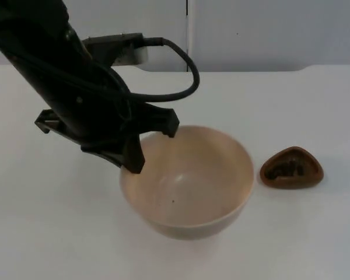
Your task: Pick up the bowl with the left hand and pour the coffee beans from the cup into the bowl with the right hand.
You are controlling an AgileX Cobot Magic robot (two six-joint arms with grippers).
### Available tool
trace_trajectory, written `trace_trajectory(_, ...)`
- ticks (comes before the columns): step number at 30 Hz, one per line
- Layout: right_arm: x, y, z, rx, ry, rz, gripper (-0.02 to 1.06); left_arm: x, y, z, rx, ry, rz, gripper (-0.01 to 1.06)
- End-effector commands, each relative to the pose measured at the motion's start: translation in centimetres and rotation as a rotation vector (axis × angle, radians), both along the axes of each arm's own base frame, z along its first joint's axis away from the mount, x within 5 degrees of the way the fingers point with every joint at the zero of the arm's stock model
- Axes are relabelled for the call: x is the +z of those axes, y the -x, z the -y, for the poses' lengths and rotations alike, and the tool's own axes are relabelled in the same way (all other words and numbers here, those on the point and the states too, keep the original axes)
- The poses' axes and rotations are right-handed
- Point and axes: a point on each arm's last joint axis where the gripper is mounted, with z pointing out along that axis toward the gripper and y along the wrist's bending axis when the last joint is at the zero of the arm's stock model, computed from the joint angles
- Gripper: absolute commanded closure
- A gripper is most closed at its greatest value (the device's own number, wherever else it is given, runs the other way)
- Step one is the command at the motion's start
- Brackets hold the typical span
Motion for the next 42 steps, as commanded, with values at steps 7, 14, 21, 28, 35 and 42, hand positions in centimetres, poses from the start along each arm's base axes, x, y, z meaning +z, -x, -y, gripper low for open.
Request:
trace_trajectory(7, -0.1, -0.1, 0.0, -0.005, -0.001, -0.002, -0.01, 0.3, 0.0, 0.0, -0.004, -0.001, 0.028, 1.05)
trace_trajectory(14, -0.1, -0.1, 0.0, -0.005, -0.001, -0.002, -0.01, 0.3, 0.1, 0.0, -0.005, -0.002, 0.024, 1.05)
trace_trajectory(21, -0.1, -0.1, 0.0, -0.005, -0.001, -0.002, -0.01, 0.3, 0.1, 0.1, 0.009, 0.007, 0.019, 1.05)
trace_trajectory(28, -0.1, -0.1, 0.0, -0.004, -0.003, -0.002, -0.01, 0.3, -0.3, -0.2, 0.133, -0.006, 0.019, 1.05)
trace_trajectory(35, -0.1, -0.2, 0.0, -0.004, -0.003, 0.000, -0.01, 0.1, -0.6, -1.0, 0.219, -0.070, 0.031, 1.05)
trace_trajectory(42, -0.1, -0.2, -0.1, -0.008, -0.021, -0.002, -0.01, 0.1, -0.5, -0.9, 0.215, -0.071, 0.032, 1.05)
